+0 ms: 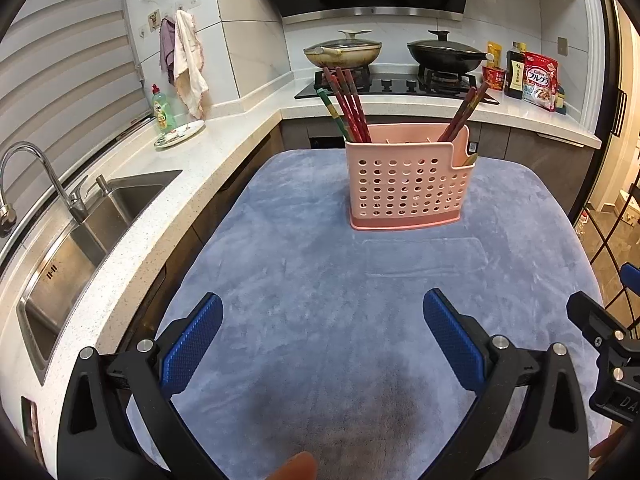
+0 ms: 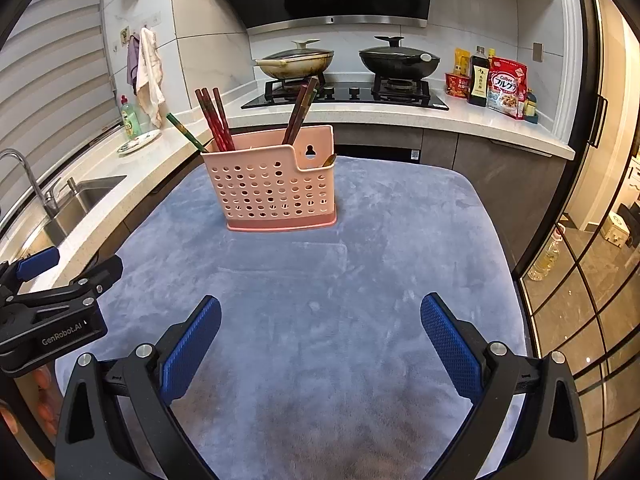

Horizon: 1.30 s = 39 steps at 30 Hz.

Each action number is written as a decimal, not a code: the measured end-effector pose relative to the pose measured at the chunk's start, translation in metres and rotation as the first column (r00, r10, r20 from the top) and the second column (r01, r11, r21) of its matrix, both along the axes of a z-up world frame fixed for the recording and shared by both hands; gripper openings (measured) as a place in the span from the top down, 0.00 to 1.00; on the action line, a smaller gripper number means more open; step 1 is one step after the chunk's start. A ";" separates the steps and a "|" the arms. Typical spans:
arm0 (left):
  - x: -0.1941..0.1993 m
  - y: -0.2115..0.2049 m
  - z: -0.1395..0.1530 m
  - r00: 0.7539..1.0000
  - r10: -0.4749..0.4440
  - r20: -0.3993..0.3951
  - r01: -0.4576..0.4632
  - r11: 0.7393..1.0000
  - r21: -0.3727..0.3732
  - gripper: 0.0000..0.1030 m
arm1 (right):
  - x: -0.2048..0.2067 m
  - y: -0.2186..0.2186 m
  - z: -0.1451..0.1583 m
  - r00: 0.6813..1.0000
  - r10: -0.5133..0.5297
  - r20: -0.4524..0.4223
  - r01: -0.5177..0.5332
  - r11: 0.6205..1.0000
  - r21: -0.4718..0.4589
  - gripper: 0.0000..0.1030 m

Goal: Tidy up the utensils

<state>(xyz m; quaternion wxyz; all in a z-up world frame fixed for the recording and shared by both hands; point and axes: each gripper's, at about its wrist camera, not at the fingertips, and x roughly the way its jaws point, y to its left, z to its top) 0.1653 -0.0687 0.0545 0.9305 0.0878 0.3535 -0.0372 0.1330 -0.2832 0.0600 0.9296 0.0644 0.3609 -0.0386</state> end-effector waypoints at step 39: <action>0.030 -0.012 0.003 1.000 0.002 -0.017 -0.002 1.000 -0.002 0.07 | 0.035 0.010 0.005 1.000 0.027 -0.014 -0.027 0.999 -0.036 0.06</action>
